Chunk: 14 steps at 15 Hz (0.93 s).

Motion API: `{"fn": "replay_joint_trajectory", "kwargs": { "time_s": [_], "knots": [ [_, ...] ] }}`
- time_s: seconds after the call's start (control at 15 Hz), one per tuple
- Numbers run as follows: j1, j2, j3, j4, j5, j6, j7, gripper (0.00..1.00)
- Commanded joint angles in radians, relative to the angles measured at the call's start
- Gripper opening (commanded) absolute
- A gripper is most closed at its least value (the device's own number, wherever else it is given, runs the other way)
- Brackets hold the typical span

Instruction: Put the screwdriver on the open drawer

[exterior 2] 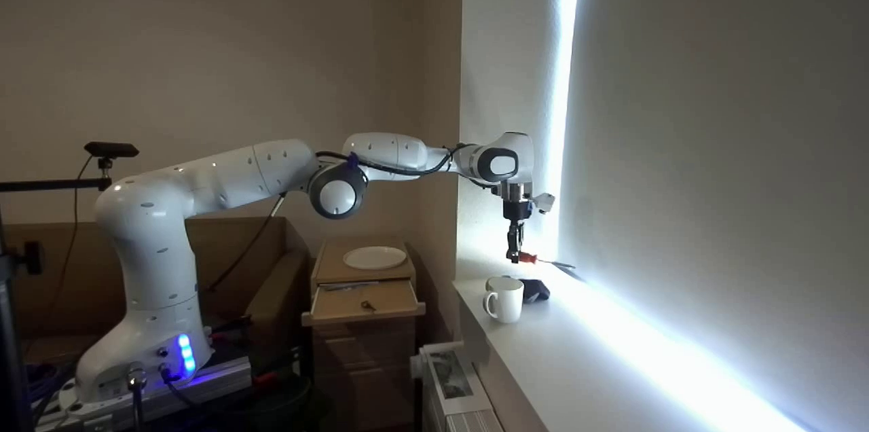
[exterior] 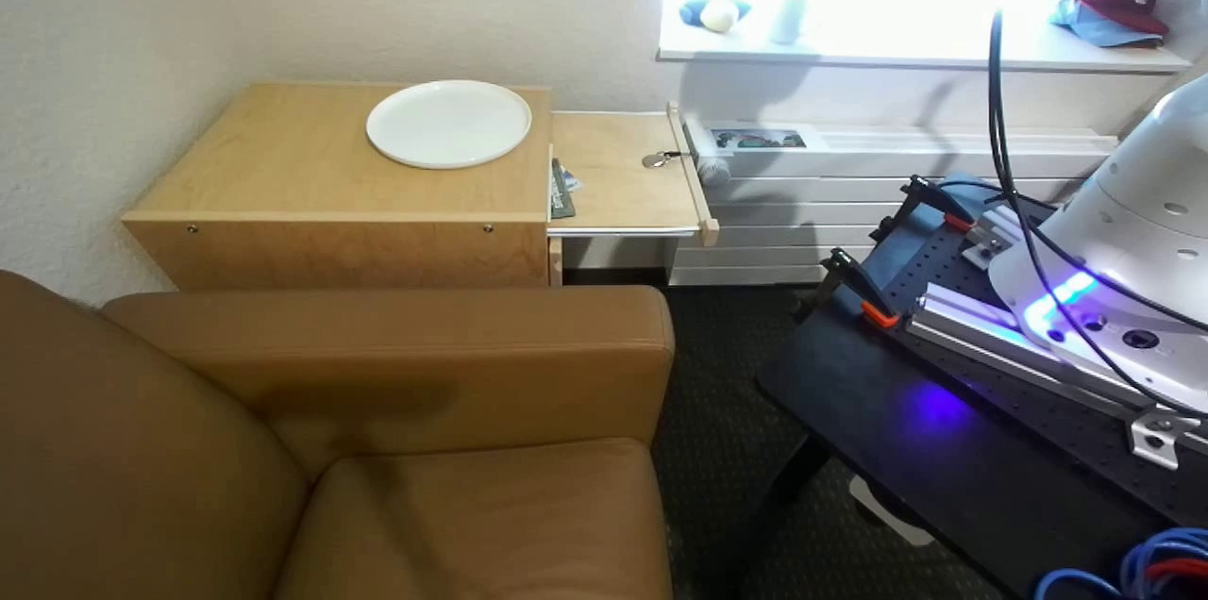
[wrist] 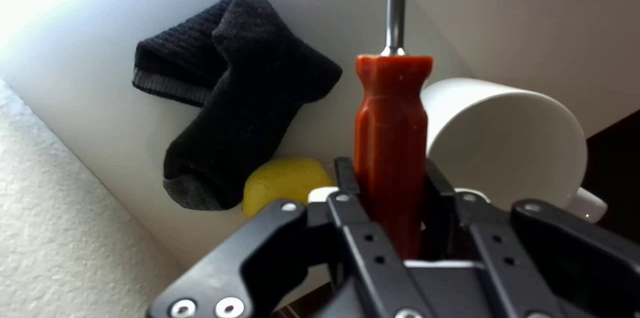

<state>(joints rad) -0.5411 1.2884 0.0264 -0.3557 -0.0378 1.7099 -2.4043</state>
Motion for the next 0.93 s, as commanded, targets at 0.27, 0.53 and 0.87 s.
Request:
{"fn": "replay_joint_trajectory", "kwargs": {
  "time_s": [0.27,0.53,0.87],
  "knots": [
    [0.033,0.033,0.220,-0.016,-0.173,0.032,-0.213,0.08],
    [0.021,0.026,0.309,-0.092,-0.287,0.073,-0.204,0.08],
    [-0.071,-0.055,0.450,-0.244,-0.519,0.072,-0.195,0.08]
  ]
}}
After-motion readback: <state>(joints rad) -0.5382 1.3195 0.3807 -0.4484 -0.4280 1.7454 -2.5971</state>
